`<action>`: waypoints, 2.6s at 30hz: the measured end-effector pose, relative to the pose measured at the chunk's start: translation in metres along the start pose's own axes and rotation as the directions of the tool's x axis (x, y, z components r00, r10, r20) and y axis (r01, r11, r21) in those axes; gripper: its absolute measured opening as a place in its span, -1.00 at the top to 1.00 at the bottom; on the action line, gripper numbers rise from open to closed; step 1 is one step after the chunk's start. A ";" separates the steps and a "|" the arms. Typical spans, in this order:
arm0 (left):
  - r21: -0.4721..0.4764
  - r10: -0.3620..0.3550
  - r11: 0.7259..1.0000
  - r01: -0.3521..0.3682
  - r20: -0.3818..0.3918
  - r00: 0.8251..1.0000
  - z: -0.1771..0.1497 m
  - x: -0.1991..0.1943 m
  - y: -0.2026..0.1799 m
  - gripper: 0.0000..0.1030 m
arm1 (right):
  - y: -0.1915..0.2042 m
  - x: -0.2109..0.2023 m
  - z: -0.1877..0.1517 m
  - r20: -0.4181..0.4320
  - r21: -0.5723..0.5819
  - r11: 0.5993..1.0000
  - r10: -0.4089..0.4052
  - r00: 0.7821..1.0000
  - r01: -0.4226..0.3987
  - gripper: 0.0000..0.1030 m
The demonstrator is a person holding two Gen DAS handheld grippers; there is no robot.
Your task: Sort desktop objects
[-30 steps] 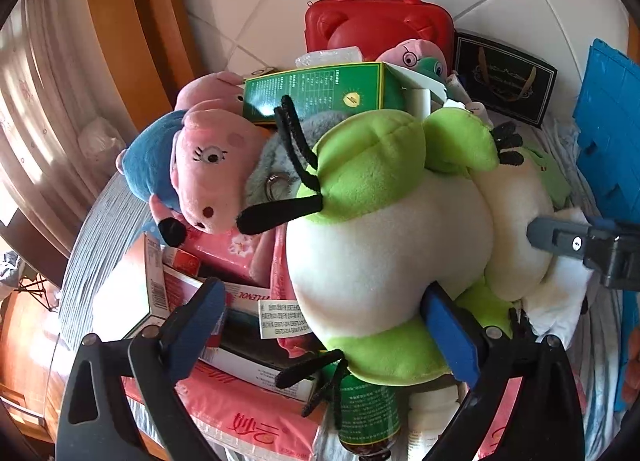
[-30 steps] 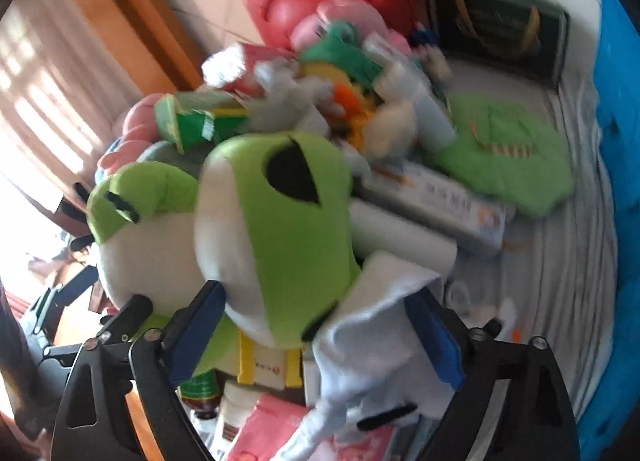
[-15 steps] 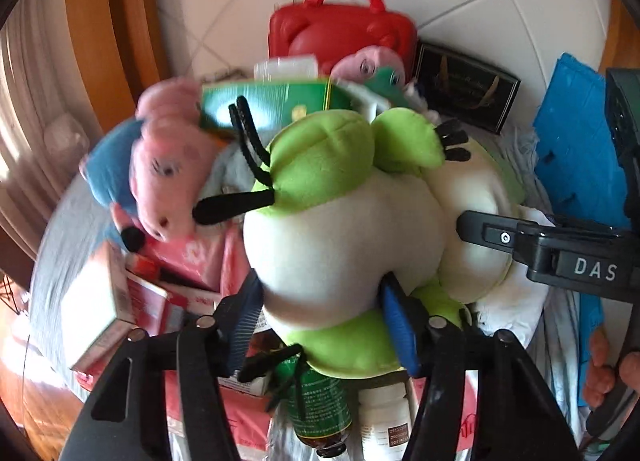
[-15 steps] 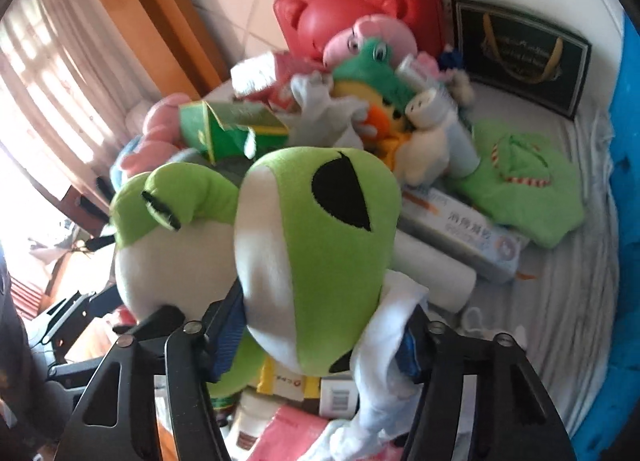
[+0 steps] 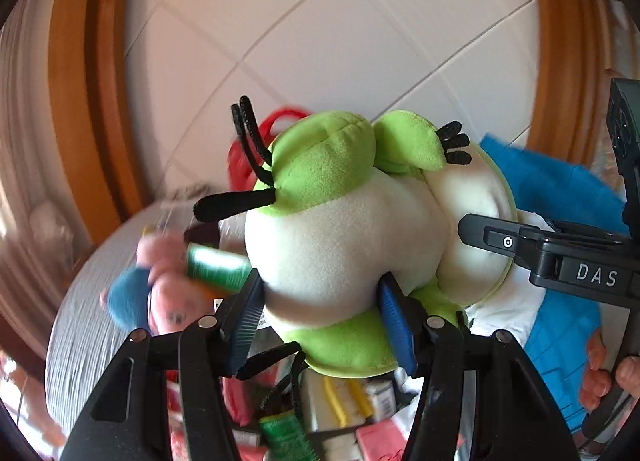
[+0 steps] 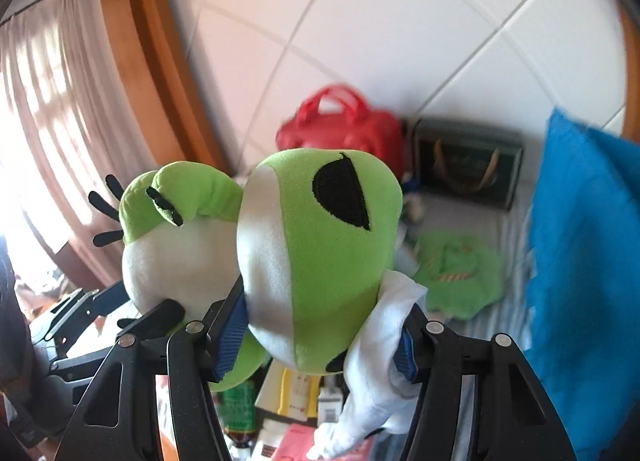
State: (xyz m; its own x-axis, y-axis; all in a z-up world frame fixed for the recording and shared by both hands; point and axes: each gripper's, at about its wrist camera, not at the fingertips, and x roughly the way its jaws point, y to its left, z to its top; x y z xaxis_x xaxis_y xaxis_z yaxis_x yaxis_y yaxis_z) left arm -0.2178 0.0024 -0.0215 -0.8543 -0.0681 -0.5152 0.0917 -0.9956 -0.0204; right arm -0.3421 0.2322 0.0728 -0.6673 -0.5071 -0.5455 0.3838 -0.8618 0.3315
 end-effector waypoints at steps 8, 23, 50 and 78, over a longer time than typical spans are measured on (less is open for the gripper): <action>0.106 -0.139 0.987 0.124 0.150 0.979 0.060 -0.040 -0.038 0.02 | -0.004 -0.094 0.038 0.162 0.028 0.992 -0.128 0.978 0.125 -0.16; 0.281 -0.344 0.908 0.310 0.079 0.936 0.093 -0.023 -0.170 -0.75 | -0.108 -0.223 0.035 0.110 0.248 0.838 -0.522 0.846 0.486 0.61; 0.130 -0.108 0.976 0.175 -0.412 0.905 -0.136 0.096 -0.016 -0.76 | -0.064 0.037 -0.149 -0.279 0.171 0.933 -0.262 0.924 0.317 0.02; 0.204 -0.285 0.891 0.404 -0.440 0.851 -0.132 0.144 -0.063 0.76 | -0.101 0.085 -0.187 -0.312 0.348 0.870 -0.244 0.918 0.349 0.77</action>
State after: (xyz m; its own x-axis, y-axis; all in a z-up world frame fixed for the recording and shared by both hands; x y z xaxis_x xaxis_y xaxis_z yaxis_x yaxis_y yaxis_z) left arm -0.2789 0.0634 -0.2074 -0.5284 0.2546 -0.8099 -0.3683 -0.9283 -0.0515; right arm -0.3186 0.2740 -0.1507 -0.5070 -0.2593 -0.8220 -0.1209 -0.9229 0.3657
